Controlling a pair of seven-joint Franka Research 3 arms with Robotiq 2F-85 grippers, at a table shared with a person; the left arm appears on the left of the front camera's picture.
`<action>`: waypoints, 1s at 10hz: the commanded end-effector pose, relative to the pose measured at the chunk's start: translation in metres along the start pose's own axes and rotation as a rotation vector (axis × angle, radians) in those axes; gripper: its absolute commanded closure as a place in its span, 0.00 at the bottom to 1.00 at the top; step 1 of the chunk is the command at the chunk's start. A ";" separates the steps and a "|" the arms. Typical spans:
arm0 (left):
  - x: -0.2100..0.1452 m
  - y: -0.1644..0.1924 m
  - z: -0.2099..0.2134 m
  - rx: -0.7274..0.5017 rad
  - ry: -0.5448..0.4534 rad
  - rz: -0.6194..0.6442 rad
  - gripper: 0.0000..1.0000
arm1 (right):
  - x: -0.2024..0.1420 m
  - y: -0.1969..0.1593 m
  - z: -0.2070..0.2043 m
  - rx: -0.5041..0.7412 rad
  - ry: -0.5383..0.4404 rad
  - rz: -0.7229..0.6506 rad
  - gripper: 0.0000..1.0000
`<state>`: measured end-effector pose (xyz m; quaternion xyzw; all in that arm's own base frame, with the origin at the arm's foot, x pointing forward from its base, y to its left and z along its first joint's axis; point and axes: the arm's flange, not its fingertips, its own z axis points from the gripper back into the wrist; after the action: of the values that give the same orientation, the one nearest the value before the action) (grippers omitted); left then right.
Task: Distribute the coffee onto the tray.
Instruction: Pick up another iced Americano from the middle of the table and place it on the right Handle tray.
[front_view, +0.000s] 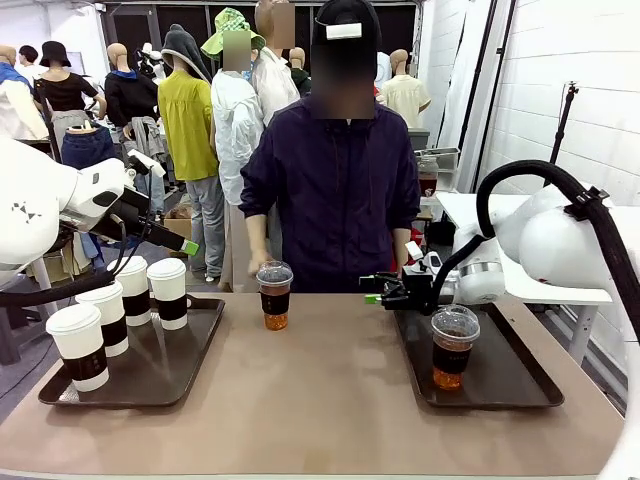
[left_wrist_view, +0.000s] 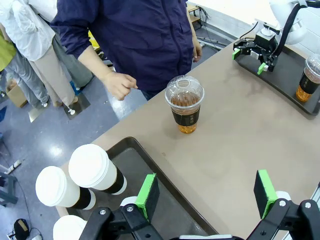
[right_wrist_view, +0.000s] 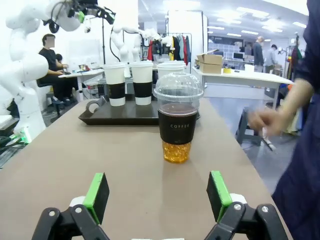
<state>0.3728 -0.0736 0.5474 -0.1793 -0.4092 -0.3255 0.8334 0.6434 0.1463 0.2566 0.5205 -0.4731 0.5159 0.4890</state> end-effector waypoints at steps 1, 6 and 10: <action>-0.001 0.001 0.000 -0.007 -0.003 0.006 0.00 | -0.004 -0.019 -0.012 0.021 0.022 -0.029 0.00; -0.001 0.001 0.000 -0.007 -0.003 0.006 0.00 | -0.006 -0.023 -0.031 0.012 0.044 -0.033 0.00; -0.001 0.001 0.000 -0.007 -0.003 0.006 0.00 | -0.010 -0.016 -0.026 0.016 0.014 -0.017 0.00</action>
<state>0.3728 -0.0736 0.5474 -0.1793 -0.4092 -0.3255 0.8334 0.6583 0.1722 0.2470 0.5222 -0.4622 0.5188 0.4944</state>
